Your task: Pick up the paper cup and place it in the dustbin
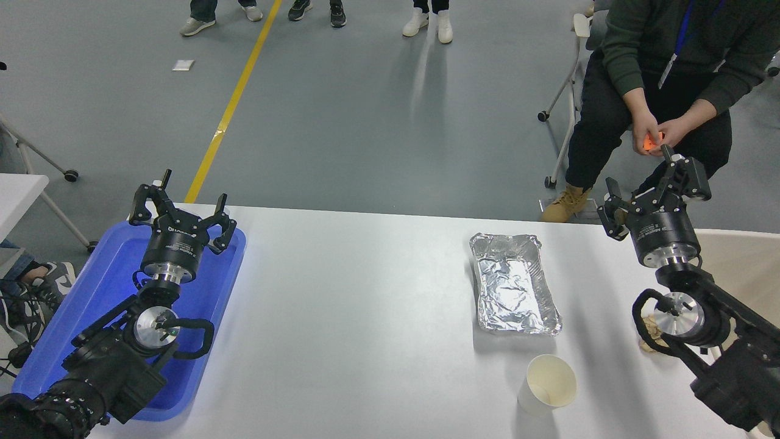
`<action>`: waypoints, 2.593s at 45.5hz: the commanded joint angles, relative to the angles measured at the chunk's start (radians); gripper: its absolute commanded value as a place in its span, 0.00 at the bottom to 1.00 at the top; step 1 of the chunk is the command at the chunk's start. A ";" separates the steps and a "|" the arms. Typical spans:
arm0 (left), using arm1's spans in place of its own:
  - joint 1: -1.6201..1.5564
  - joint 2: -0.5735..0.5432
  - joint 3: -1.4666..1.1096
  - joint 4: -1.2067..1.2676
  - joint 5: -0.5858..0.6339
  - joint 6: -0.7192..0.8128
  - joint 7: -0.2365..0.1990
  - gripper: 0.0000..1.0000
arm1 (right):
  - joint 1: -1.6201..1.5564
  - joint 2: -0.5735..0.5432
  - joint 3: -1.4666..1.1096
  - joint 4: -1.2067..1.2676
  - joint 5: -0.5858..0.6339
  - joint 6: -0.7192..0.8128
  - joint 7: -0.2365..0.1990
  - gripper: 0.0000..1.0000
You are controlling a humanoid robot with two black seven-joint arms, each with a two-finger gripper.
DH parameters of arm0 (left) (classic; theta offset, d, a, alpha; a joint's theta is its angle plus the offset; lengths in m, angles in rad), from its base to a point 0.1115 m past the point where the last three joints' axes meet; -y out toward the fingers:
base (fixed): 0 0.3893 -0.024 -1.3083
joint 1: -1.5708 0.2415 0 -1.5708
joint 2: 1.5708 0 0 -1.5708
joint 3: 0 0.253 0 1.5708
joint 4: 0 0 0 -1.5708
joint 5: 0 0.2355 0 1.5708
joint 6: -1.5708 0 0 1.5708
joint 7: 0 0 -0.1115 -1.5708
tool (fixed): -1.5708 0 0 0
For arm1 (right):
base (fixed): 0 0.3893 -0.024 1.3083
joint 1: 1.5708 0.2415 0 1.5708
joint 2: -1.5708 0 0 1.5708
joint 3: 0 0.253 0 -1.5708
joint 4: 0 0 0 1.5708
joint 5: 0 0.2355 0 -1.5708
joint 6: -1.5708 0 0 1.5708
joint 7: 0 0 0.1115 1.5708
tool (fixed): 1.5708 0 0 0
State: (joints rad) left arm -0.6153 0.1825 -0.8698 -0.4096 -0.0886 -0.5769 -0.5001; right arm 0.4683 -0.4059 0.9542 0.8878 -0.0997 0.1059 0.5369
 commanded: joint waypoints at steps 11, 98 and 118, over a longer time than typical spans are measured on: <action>0.000 0.000 0.000 0.000 0.000 0.000 0.000 1.00 | 0.001 0.001 0.002 -0.001 0.000 0.000 0.000 1.00; 0.000 0.000 0.000 0.000 0.001 0.000 0.000 1.00 | 0.030 0.012 -0.038 -0.036 0.000 0.000 0.000 1.00; 0.000 0.000 0.000 0.000 0.001 0.000 0.000 1.00 | 0.033 0.003 -0.049 -0.049 0.000 0.000 0.000 1.00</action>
State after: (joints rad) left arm -0.6154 0.1825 -0.8697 -0.4096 -0.0878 -0.5768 -0.5000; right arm 0.4995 -0.3973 0.9164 0.8489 -0.0997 0.1058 0.5369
